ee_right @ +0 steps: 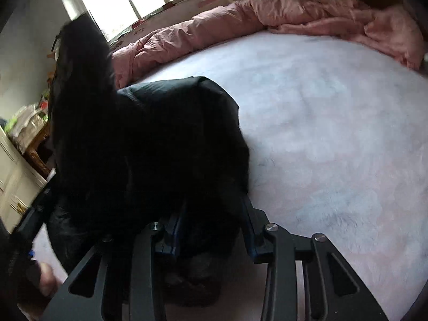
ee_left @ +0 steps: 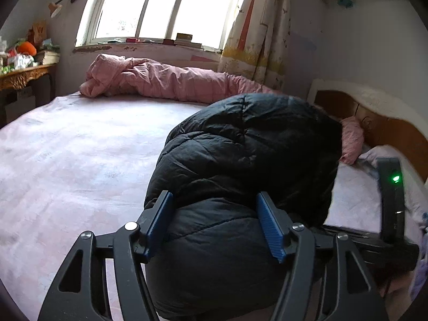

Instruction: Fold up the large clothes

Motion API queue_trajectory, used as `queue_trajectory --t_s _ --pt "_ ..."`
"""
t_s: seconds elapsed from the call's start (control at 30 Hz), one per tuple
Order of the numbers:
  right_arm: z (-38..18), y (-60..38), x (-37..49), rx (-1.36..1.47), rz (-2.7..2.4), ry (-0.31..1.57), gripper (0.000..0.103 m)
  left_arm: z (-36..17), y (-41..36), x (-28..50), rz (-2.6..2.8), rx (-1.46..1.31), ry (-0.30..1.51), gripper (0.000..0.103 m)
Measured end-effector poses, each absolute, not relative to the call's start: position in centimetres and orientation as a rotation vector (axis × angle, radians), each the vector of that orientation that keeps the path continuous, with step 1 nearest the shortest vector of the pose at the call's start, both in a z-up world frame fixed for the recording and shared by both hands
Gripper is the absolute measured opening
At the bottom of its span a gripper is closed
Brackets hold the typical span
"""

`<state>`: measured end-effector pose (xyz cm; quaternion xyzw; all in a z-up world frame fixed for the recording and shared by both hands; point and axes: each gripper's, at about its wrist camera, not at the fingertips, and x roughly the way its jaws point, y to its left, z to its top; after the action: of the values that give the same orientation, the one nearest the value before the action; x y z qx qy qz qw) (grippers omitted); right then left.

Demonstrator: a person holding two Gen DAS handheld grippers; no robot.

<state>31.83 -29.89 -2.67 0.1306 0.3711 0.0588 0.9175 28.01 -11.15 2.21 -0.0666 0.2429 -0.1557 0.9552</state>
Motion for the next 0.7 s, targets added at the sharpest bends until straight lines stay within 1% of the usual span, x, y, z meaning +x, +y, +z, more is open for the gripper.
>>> queue_trajectory --t_s 0.13,0.2,0.37,0.43,0.5,0.57,0.6,0.63,0.67,0.7 --pt "-1.5 -31.0 30.8 0.314 0.142 0.735 0.038 1.3 -11.4 28.6 -0.265 -0.115 0.527 0.066" --pt "0.5 -32.3 29.0 0.389 0.158 0.652 0.038 1.2 -11.1 28.6 -0.274 -0.135 0.518 0.066" --pt "5.1 -31.1 26.8 0.330 0.203 0.565 0.039 1.1 -11.3 28.2 -0.275 -0.121 0.503 0.066" --pt "5.9 -29.9 26.9 0.298 0.249 0.568 0.053 1.1 -11.4 28.1 -0.275 -0.116 0.497 0.066" --pt "5.7 -28.3 27.5 0.231 0.224 0.596 0.053 1.1 -11.1 28.1 -0.287 -0.131 0.491 0.066" --pt "4.3 -27.2 29.5 0.158 0.119 0.688 0.053 1.1 -10.4 27.7 -0.316 -0.171 0.466 0.065" --pt "3.5 -27.5 30.8 0.172 0.088 0.725 0.057 1.2 -10.0 27.5 -0.332 -0.189 0.452 0.066" --pt "2.9 -28.0 31.3 0.200 0.074 0.736 0.070 1.3 -9.6 27.1 -0.339 -0.202 0.436 0.068" --pt "2.5 -28.5 31.6 0.230 0.060 0.737 0.076 1.5 -9.4 26.8 -0.344 -0.213 0.418 0.074" --pt "2.1 -29.2 31.8 0.261 0.056 0.735 0.087 1.7 -9.1 26.6 -0.347 -0.226 0.400 0.083"
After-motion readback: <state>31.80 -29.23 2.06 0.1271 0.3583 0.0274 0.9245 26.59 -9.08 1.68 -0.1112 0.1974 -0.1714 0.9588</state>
